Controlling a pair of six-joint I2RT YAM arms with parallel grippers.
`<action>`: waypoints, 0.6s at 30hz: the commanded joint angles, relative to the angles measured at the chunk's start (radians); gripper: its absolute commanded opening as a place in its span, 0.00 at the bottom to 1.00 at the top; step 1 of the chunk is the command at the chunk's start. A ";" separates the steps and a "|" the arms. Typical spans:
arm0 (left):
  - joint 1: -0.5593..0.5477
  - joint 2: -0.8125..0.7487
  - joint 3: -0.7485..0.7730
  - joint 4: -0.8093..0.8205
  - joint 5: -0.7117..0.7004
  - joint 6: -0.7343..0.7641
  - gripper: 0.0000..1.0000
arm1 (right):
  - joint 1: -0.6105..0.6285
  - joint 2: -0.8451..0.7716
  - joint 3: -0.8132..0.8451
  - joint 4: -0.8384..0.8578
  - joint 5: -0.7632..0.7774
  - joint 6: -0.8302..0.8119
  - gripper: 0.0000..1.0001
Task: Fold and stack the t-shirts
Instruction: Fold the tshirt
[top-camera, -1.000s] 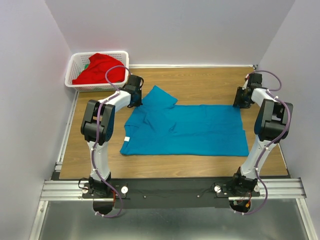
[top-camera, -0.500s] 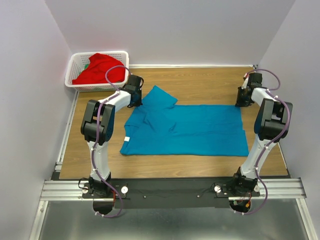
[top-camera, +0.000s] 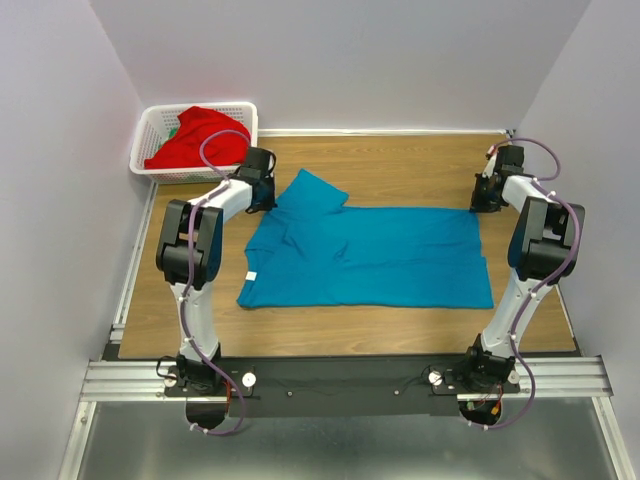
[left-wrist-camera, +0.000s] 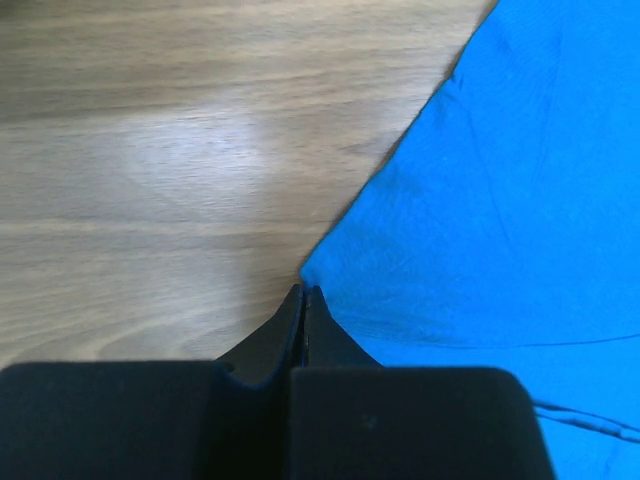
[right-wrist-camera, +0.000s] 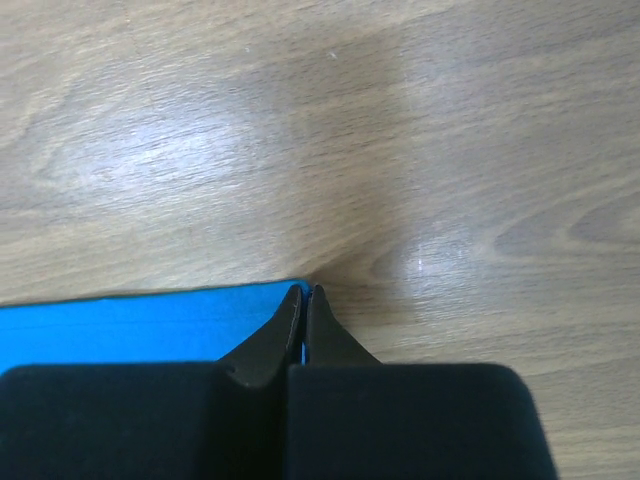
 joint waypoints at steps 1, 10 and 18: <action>0.016 -0.082 -0.011 0.019 0.023 0.021 0.00 | -0.009 -0.049 0.006 -0.001 -0.009 0.051 0.01; 0.016 -0.135 -0.041 0.019 0.074 0.035 0.00 | -0.009 -0.141 -0.066 0.021 0.020 0.101 0.01; 0.016 -0.199 -0.103 0.022 0.058 0.024 0.00 | -0.009 -0.209 -0.127 0.038 0.054 0.155 0.01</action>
